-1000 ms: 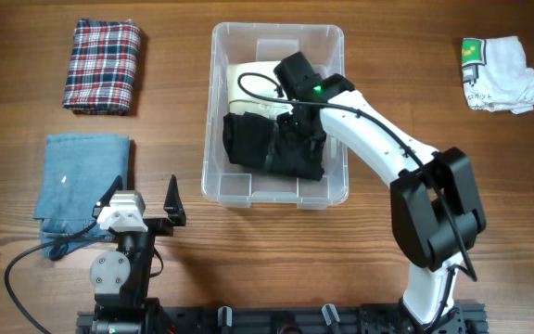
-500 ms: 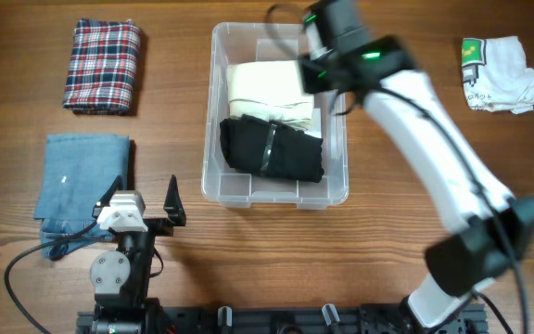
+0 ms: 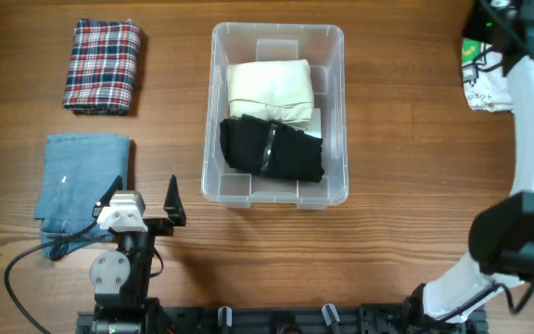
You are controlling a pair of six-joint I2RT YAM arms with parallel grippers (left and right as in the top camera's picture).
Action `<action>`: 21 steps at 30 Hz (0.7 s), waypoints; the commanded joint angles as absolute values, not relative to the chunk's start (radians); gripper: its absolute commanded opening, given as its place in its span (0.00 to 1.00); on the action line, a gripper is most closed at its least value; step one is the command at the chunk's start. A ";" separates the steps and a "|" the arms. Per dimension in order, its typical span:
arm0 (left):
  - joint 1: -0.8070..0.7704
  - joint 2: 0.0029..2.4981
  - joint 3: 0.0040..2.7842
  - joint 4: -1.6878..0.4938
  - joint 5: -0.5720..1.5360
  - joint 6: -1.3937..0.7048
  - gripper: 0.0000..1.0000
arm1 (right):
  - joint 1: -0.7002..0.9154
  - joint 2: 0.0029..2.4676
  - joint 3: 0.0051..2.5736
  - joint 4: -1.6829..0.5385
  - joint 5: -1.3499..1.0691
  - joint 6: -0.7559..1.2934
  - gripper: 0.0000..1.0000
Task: Pack container
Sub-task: 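Open the right gripper and move it right toward the white garment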
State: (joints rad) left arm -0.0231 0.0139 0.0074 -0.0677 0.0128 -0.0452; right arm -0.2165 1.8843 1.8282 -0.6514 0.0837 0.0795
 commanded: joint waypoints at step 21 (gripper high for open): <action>-0.017 0.007 0.006 -0.073 0.007 -0.030 1.00 | -0.501 2.269 1.824 -0.416 0.020 -0.008 0.04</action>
